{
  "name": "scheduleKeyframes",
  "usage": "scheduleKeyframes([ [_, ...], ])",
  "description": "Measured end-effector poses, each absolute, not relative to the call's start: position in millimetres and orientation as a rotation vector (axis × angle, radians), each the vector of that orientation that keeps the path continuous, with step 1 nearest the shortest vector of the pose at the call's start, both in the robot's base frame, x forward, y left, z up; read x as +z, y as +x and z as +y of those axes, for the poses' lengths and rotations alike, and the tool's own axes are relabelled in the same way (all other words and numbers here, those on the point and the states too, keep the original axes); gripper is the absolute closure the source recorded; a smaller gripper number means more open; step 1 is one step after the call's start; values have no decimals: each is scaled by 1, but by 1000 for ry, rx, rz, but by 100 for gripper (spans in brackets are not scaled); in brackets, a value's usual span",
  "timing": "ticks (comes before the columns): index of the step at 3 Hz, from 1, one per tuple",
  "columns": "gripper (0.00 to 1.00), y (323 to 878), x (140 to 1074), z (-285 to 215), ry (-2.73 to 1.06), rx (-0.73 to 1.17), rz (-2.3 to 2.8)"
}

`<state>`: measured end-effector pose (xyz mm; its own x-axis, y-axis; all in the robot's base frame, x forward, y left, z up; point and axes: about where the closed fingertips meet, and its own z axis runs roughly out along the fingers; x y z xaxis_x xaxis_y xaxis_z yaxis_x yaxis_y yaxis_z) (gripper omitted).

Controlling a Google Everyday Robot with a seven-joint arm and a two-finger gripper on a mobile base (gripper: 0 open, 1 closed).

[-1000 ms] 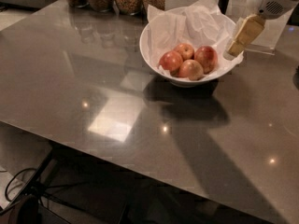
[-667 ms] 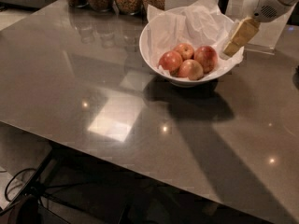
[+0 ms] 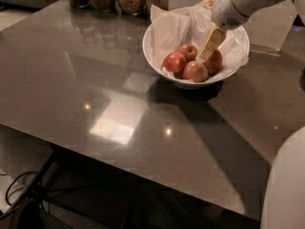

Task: Pick apple from white bowl

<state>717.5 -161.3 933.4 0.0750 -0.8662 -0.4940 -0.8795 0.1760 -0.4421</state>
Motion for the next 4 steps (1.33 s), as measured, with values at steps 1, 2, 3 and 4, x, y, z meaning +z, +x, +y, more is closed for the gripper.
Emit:
scheduleKeyframes([
  [1,0,721,931,-159,-1663,28,1753],
  [2,0,706,927,-155,-1730,82,1756],
  [3,0,678,919,-144,-1878,197,1739],
  [4,0,665,912,-145,-1921,241,1756],
])
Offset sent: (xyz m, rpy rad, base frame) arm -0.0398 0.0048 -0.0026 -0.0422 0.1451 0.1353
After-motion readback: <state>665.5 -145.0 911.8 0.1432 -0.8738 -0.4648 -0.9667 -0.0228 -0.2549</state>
